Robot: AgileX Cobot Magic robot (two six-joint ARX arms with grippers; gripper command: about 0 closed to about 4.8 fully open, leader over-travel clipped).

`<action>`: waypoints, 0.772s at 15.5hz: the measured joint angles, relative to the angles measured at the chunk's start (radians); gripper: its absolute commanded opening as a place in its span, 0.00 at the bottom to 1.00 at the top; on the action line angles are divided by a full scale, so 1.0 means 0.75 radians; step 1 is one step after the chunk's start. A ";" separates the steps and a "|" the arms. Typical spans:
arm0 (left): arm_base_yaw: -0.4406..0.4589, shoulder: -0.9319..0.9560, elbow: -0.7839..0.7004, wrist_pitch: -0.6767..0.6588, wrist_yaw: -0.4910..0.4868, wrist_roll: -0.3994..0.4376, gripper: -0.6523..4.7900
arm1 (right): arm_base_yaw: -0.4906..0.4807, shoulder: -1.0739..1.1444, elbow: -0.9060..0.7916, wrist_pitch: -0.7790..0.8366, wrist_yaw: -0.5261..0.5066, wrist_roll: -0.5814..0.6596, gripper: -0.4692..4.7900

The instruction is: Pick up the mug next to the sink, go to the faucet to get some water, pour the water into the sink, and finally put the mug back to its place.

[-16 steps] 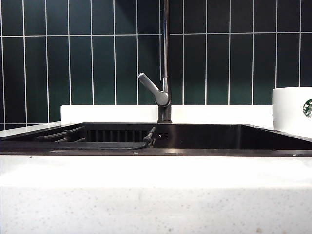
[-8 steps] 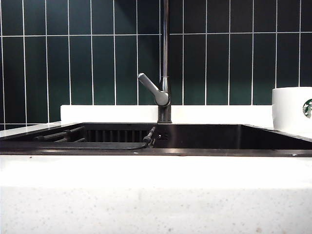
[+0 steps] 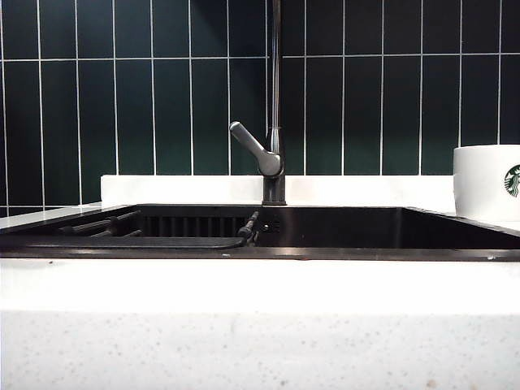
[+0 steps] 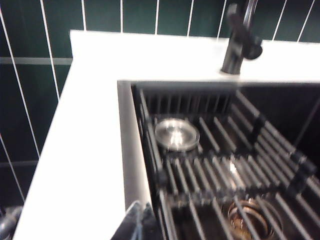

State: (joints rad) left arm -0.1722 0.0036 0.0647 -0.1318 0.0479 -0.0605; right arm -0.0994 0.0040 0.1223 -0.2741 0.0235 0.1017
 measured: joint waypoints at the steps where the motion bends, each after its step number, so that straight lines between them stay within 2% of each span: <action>1: 0.000 -0.001 -0.017 0.004 -0.001 -0.001 0.11 | 0.000 0.000 -0.016 0.022 0.000 0.000 0.08; 6: 0.000 0.002 -0.050 0.006 -0.015 -0.001 0.11 | 0.001 -0.002 -0.121 0.122 0.000 0.000 0.08; 12: 0.000 -0.001 -0.074 0.040 -0.149 0.000 0.11 | 0.001 -0.003 -0.145 0.180 -0.002 0.000 0.08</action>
State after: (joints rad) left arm -0.1722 0.0032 0.0090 -0.1020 -0.0639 -0.0605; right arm -0.0990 0.0017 0.0132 -0.1390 0.0223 0.1017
